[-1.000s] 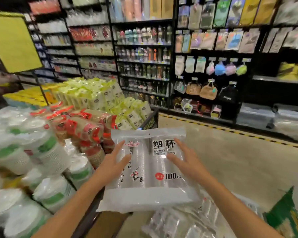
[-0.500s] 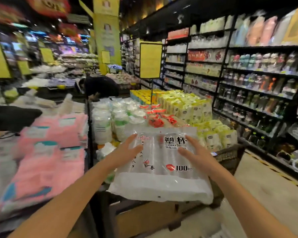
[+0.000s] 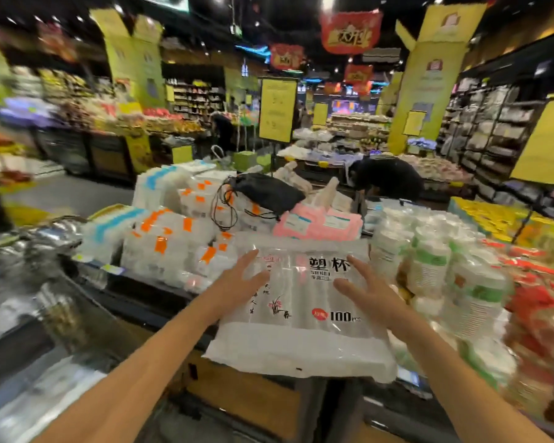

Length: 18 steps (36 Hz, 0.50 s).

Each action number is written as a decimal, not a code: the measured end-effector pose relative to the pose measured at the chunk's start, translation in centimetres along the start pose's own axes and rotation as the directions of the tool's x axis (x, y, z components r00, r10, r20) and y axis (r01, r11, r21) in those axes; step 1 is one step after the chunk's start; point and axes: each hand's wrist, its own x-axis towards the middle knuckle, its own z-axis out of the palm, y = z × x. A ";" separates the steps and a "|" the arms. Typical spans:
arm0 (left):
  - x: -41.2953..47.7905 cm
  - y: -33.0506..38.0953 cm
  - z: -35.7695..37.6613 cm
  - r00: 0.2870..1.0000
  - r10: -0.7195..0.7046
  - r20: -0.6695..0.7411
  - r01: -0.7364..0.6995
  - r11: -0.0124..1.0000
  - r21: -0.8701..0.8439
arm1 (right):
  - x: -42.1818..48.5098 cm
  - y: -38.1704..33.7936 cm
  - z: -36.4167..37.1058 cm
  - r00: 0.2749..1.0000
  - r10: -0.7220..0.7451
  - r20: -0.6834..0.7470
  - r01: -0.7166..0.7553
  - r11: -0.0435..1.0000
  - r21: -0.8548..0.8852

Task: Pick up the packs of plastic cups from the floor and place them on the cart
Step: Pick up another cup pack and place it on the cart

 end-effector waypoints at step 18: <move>-5.1 -24.8 -23.8 0.857 -0.309 -0.412 0.304 0.949 -0.080 | 14.4 -19.4 31.7 0.829 -0.315 0.462 0.330 0.943 0.051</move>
